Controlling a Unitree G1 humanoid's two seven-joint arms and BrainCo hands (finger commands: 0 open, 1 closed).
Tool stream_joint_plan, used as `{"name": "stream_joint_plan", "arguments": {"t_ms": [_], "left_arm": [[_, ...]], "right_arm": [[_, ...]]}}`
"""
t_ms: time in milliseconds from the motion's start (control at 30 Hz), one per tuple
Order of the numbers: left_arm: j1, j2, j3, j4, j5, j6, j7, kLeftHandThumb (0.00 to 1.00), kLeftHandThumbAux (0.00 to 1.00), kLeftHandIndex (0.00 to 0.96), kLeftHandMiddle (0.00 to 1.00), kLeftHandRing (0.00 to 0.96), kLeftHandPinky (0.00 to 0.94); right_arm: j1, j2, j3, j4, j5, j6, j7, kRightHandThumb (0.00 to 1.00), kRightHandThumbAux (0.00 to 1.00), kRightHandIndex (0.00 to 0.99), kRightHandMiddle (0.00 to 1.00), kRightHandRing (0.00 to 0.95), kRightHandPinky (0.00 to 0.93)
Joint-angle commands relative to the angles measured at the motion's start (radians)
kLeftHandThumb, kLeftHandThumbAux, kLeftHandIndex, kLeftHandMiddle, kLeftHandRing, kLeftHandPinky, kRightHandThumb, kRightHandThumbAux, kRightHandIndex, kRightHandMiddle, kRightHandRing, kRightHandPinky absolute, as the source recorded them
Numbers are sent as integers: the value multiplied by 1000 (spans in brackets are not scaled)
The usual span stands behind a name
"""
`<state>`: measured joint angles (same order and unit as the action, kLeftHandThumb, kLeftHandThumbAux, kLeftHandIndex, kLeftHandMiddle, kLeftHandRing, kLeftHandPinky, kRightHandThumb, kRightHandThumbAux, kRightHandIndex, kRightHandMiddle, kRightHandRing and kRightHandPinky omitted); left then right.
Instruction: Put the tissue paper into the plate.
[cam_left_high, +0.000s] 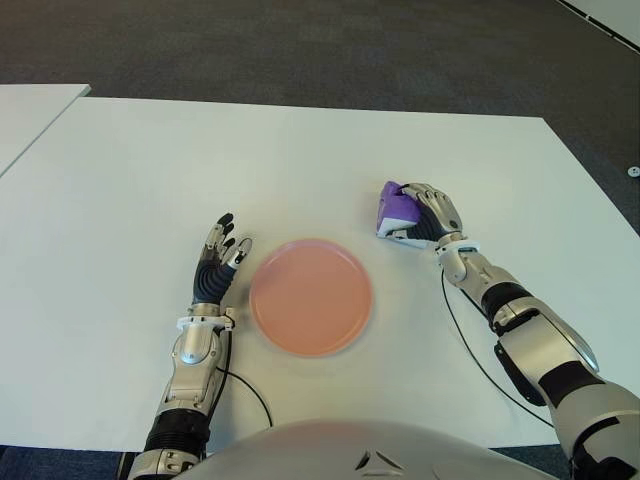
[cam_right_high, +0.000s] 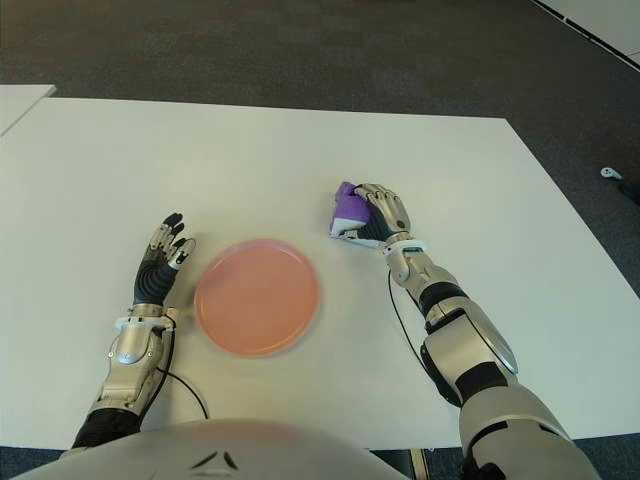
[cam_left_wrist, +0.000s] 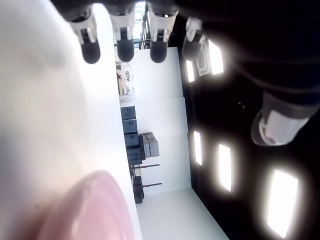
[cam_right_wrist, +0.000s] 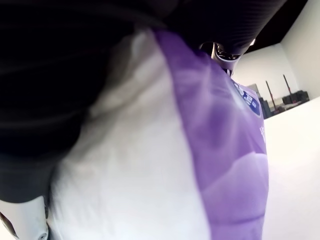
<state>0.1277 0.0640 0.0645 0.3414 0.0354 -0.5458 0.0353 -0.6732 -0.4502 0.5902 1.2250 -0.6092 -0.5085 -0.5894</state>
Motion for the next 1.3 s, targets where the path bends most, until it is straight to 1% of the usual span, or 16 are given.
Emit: {"name": "stream_joint_plan", "arguments": {"t_ms": [33, 200, 567, 867, 1133, 1267, 1300], "left_arm": [[19, 3, 2, 37, -5, 12, -11, 0, 463, 0, 0, 0, 0], [14, 3, 3, 43, -9, 11, -14, 0, 464, 0, 0, 0, 0], [-1, 3, 2, 66, -19, 1, -20, 0, 468, 0, 0, 0, 0], [-13, 0, 2, 82, -19, -10, -15, 0, 475, 0, 0, 0, 0], [-16, 1, 2, 86, -11, -17, -8, 0, 472, 0, 0, 0, 0], [-17, 2, 3, 87, -10, -19, -7, 0, 470, 0, 0, 0, 0], [-17, 2, 3, 86, -11, -17, -8, 0, 470, 0, 0, 0, 0]], "right_arm": [[167, 52, 45, 68, -36, 3, 185, 748, 712, 438, 891, 885, 880], [171, 47, 49, 62, -43, -2, 164, 747, 712, 438, 893, 888, 882], [169, 44, 52, 62, -47, -13, 157, 747, 712, 438, 894, 888, 879], [168, 46, 40, 63, -38, -17, 145, 747, 712, 438, 894, 890, 884], [143, 41, -3, 64, -6, -41, 129, 748, 712, 439, 890, 880, 876], [95, 11, -60, 47, 51, -81, 169, 748, 712, 439, 887, 878, 872], [70, 1, -82, 28, 70, -95, 173, 748, 712, 439, 886, 878, 873]]}}
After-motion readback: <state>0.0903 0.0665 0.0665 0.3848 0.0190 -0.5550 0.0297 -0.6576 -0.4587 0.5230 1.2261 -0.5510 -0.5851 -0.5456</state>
